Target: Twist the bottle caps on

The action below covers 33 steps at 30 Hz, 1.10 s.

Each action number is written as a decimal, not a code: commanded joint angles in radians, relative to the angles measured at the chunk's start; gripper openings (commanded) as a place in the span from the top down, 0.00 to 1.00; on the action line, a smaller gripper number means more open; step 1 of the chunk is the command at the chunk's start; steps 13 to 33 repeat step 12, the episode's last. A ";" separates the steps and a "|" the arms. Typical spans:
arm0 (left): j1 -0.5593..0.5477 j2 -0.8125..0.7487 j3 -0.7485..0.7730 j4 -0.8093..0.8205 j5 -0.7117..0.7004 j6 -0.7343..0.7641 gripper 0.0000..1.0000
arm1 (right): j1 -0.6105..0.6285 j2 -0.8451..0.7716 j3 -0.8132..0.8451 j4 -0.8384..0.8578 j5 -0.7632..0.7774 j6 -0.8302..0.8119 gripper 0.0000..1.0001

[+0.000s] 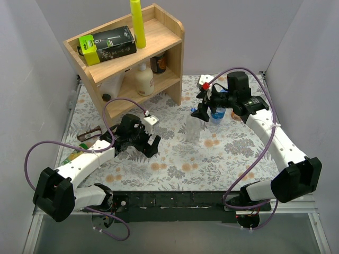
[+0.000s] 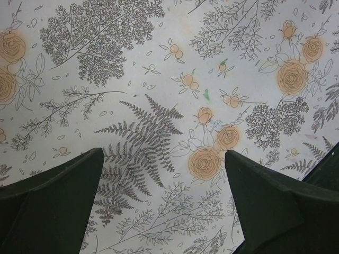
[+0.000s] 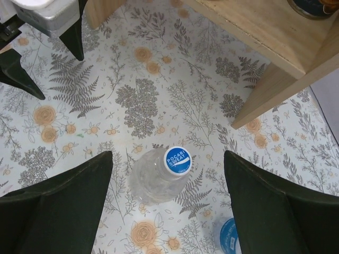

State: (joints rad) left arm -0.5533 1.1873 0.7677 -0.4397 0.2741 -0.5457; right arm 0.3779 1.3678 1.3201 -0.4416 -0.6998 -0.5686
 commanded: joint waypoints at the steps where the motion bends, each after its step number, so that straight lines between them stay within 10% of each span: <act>1: 0.006 -0.040 0.002 0.024 -0.015 0.035 0.02 | 0.000 0.011 0.039 0.001 -0.001 0.044 0.09; 33: 0.003 -0.034 0.067 -0.025 -0.029 0.082 0.02 | 0.000 -0.039 0.004 0.081 0.020 0.134 0.09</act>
